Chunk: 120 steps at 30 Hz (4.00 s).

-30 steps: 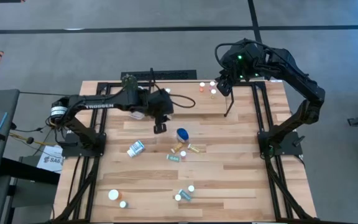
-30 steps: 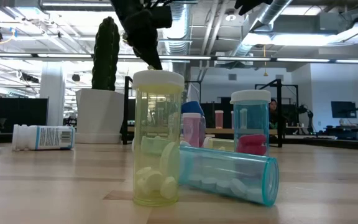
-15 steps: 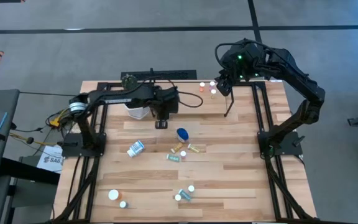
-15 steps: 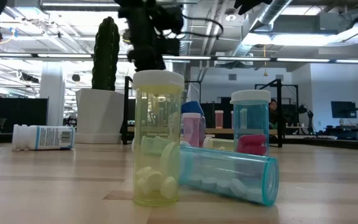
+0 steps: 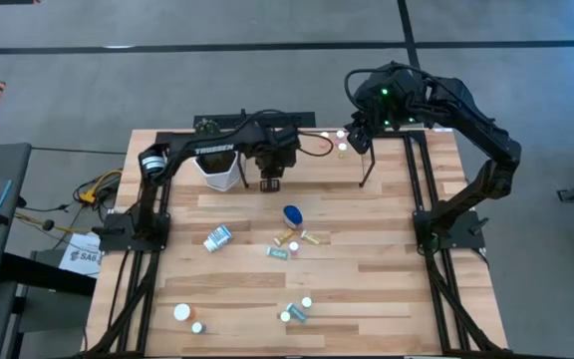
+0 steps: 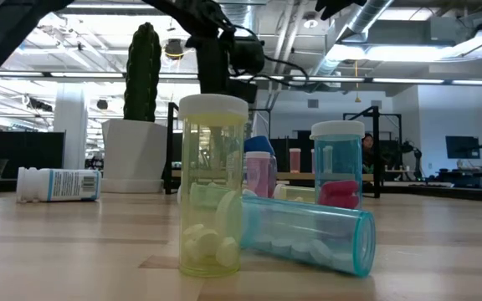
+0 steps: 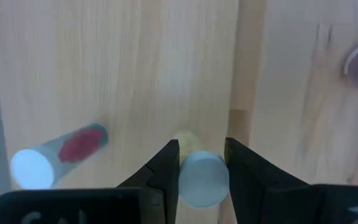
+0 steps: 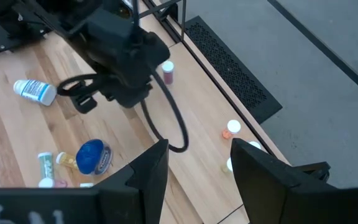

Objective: Pick and place medicine bottles onto shelf by color
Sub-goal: Put the yellow pill bottle on the shelf, then put the small blue pill bottle on the shelf

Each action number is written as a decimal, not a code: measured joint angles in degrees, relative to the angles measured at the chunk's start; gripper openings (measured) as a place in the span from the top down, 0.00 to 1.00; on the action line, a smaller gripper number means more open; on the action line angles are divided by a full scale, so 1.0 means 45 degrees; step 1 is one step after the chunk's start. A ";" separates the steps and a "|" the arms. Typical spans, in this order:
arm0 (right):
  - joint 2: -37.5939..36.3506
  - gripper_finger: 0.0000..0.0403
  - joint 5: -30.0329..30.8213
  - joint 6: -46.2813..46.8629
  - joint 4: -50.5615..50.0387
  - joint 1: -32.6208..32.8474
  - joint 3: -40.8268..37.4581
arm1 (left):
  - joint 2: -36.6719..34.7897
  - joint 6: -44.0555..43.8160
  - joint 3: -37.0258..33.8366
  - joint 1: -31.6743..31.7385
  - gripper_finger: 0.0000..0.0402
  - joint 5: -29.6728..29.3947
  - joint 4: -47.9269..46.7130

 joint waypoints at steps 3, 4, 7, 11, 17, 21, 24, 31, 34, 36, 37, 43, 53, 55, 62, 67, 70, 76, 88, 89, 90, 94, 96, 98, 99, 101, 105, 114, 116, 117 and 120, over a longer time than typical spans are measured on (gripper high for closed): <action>0.0000 0.51 0.0000 0.0000 0.0003 0.0000 0.0000 | 0.0170 0.0030 0.0254 0.0169 0.79 0.0089 0.0026; 0.0000 0.51 0.0000 0.0000 0.0005 0.0000 0.0000 | 0.0172 0.0086 0.0260 0.0224 0.79 0.0082 0.0084; 0.0000 0.51 0.0000 0.0000 0.0011 0.0000 0.0000 | 0.0176 0.0063 0.0256 0.0445 0.79 0.0072 0.0317; 0.0000 0.51 0.0000 0.0000 0.0011 0.0000 0.0000 | 0.0176 -0.0329 0.0256 0.0950 0.79 0.0660 0.0273; 0.0000 0.51 0.0000 0.0000 0.0103 0.0000 0.0000 | 0.0176 -0.0032 0.0256 0.1435 0.76 0.0711 0.0216; 0.0000 0.51 0.0000 0.0000 0.0330 0.0000 0.0000 | 0.0176 0.0004 0.0256 0.1671 0.75 0.0834 0.0123; 0.0000 0.51 0.0005 0.0000 0.0336 0.0000 0.0000 | 0.0176 0.0002 0.0256 0.1781 0.75 0.0756 0.0120; 0.0000 0.51 0.0000 0.0000 0.0336 0.0000 0.0000 | 0.0167 -0.0170 0.0256 0.1983 0.75 0.0852 0.0017; 0.0000 0.51 0.0000 0.0000 0.0332 0.0000 0.0000 | 0.0167 -0.0344 0.0256 0.1983 0.74 0.0847 0.0004; 0.0000 0.51 0.0000 0.0000 0.0331 0.0000 0.0000 | 0.0167 -0.0442 0.0254 0.1983 0.72 0.0847 -0.0023; 0.0000 0.51 0.0000 0.0000 0.0331 0.0000 0.0000 | 0.0167 -0.0451 0.0251 0.1983 0.71 0.0852 -0.0023; 0.0000 0.51 0.0000 0.0000 0.0331 0.0000 0.0000 | 0.0167 -0.0478 0.0241 0.1978 0.66 0.0844 -0.0008; 0.0000 0.51 0.0000 0.0000 0.0326 0.0000 0.0000 | 0.0162 -0.1009 0.0241 0.1963 0.61 0.0847 0.0007; 0.0000 0.51 0.0000 0.0000 0.0326 0.0000 0.0000 | 0.0162 -0.1021 0.0451 0.1963 0.60 0.0843 -0.0160; 0.0000 0.51 0.0000 0.0000 0.0326 0.0000 0.0000 | 0.0133 -0.0771 0.1649 0.1958 0.58 0.0090 -0.0540; 0.0000 0.51 0.0000 0.0000 0.0326 0.0000 0.0000 | 0.0133 -0.0762 0.2532 0.1809 0.58 -0.0472 -0.1530; 0.0000 0.51 0.0000 0.0000 0.0322 0.0000 0.0000 | 0.0133 -0.0816 0.3009 0.1612 0.58 -0.0609 -0.2282; 0.0000 0.51 0.0000 0.0000 0.0323 0.0001 0.0000 | 0.0133 -0.1081 0.3826 0.1007 0.58 -0.0634 -0.3329; 0.0000 0.51 0.0000 0.0000 0.0322 0.0000 0.0000 | 0.0133 -0.2741 0.4428 -0.1314 0.58 0.0224 -0.4713; 0.0000 0.51 0.0000 0.0000 0.0322 0.0002 0.0000 | 0.0133 -0.2971 0.4428 -0.1543 0.58 0.0333 -0.4920; 0.0000 0.51 0.0000 0.0000 0.0322 0.0000 0.0000 | 0.0133 -0.3241 0.4428 -0.1782 0.58 0.0396 -0.5078; 0.0000 0.51 0.0001 0.0000 0.0322 0.0002 0.0000 | 0.0120 -0.4725 0.4428 -0.2803 0.58 0.0364 -0.5199; 0.0000 0.51 0.0000 0.0000 0.0322 0.0000 0.0000 | 0.0051 -0.5451 0.4428 -0.3301 0.58 0.0334 -0.5144; 0.0000 0.51 0.0000 0.0000 0.0325 0.0004 0.0000 | 0.0006 -0.6400 0.4428 -0.3816 0.58 0.0298 -0.4825; 0.0000 0.51 0.0000 0.0000 0.0323 0.0000 0.0000 | 0.0006 -0.6973 0.4428 -0.4089 0.58 0.0303 -0.4612; 0.0000 0.51 0.0001 0.0000 0.0324 0.0002 0.0000 | 0.0016 -0.8236 0.4428 -0.4702 0.58 0.0356 -0.4147; 0.0000 0.51 0.0004 0.0000 0.0323 0.0001 0.0000 | 0.0068 -1.0395 0.4428 -0.6084 0.58 -0.0145 -0.3388; 0.0000 0.51 0.0000 0.0000 0.0322 0.0005 0.0000 | 0.0101 -1.5450 0.4428 -0.8950 0.58 -0.1013 -0.5292; 0.0000 0.51 0.0000 0.0000 0.0323 0.0001 0.0000 | 0.0102 -1.6367 0.4428 -0.9523 0.58 -0.1285 -0.5894; 0.0000 0.51 0.0000 0.0000 0.0326 0.0004 0.0000 | 0.0104 -1.6853 0.4414 -0.9792 0.58 -0.1381 -0.6133; 0.0000 0.51 0.0000 0.0000 0.0326 0.0005 0.0000 | 0.0099 -1.8245 0.4232 -1.0527 0.58 -0.1482 -0.6453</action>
